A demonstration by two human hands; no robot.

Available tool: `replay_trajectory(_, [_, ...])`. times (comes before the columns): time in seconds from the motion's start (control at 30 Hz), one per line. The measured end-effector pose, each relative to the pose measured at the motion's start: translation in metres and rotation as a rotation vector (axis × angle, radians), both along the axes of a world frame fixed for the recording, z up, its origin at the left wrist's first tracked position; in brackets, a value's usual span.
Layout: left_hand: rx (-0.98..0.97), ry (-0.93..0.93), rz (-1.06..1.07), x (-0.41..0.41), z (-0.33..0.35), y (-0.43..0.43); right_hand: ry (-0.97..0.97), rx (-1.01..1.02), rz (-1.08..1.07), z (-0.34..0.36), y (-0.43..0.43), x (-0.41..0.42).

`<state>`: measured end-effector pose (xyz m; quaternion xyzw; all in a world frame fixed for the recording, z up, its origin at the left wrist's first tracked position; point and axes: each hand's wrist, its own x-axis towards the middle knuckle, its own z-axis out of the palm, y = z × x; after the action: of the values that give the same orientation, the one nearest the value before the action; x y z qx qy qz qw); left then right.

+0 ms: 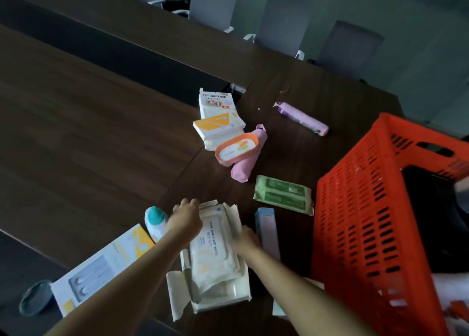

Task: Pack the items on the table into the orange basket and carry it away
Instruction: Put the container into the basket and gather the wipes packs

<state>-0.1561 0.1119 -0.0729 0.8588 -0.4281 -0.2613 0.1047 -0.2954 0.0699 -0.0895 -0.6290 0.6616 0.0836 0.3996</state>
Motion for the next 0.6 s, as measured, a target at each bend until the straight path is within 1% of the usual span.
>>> replay_trajectory(0.1, [-0.033,0.007,0.003,-0.006,-0.002,-0.003,-0.032,0.000,-0.001,0.000,-0.001,-0.003])
replay_trajectory(0.27, [-0.132,-0.014,-0.025,-0.018,0.001,-0.014,-0.064,0.031,-0.068,0.005,-0.020,-0.016])
replay_trajectory(0.33, [-0.146,-0.009,-0.035,-0.022,0.006,-0.022,-0.063,0.039,-0.086,0.012,-0.026,-0.023])
replay_trajectory(0.43, [-0.159,0.034,-0.033,-0.031,0.015,-0.036,-0.143,0.073,-0.131,0.016,-0.038,-0.041])
replay_trajectory(0.5, [-0.177,0.043,-0.044,-0.038,0.024,-0.047,-0.137,0.091,-0.119,0.025,-0.047,-0.051])
replay_trajectory(0.6, [-0.208,0.055,-0.058,-0.041,0.041,-0.064,-0.173,0.076,-0.141,0.045,-0.064,-0.059])
